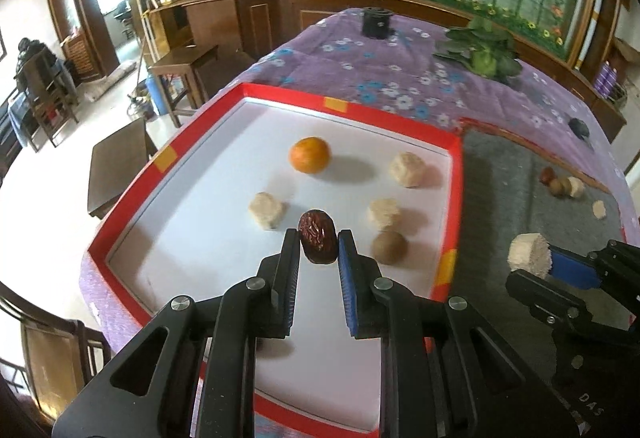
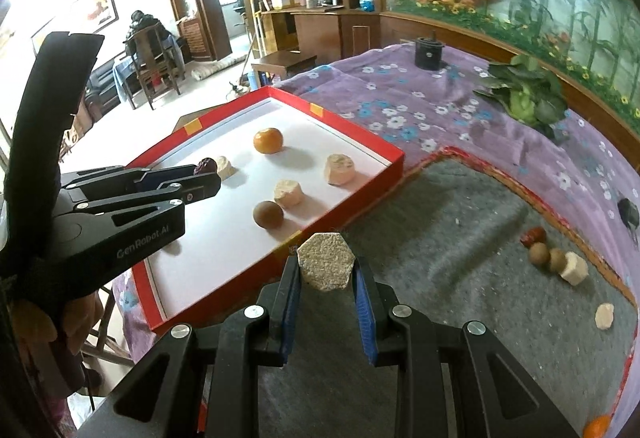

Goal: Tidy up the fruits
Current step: 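Carry the date and hexagonal cake into the tray and open both grippers, then move both open grippers back over the mat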

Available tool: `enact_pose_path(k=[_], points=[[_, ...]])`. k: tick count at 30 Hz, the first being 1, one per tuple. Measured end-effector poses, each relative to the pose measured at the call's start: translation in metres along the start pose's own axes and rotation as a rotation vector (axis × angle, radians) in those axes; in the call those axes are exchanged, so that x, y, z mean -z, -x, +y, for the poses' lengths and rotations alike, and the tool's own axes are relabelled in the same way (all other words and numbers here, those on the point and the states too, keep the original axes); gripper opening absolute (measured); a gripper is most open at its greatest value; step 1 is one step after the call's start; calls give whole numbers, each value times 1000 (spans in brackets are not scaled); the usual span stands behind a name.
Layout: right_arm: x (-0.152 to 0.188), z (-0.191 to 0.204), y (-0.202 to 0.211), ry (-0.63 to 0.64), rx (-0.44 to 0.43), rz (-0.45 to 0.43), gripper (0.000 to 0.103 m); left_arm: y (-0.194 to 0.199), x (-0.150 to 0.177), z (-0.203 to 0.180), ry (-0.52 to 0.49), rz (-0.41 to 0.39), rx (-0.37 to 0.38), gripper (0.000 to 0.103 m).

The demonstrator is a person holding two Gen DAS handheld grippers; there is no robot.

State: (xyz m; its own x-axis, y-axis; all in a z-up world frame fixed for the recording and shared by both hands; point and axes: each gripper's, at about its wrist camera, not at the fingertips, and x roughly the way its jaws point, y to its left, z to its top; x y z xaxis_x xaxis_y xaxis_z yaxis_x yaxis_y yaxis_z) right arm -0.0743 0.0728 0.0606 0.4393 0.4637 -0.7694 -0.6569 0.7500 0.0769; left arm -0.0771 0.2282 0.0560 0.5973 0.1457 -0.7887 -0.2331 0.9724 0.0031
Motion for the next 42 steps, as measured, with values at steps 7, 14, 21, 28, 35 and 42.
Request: enact_pose_path(k=[7,14,21,28,35,42], points=[[-14,14,-14,31,-31,14,25,-13,-2,25,47,28,-22,18],[-23,30,-30,61,-77,39,25,-24,-4,40,76,49,-26,18],[-27,54,-45,107,-144,76,25,-35,-5,50,95,71,-30,18],[-25,68,-69,132,-159,137,25,-43,-2,53,112,102,-32,18],[-21,64,-77,114,-158,147,29,-48,-2,49,109,128,-27,23],[-15,46,-65,69,-145,99,34,-38,-6,41,104,90,-41,55]])
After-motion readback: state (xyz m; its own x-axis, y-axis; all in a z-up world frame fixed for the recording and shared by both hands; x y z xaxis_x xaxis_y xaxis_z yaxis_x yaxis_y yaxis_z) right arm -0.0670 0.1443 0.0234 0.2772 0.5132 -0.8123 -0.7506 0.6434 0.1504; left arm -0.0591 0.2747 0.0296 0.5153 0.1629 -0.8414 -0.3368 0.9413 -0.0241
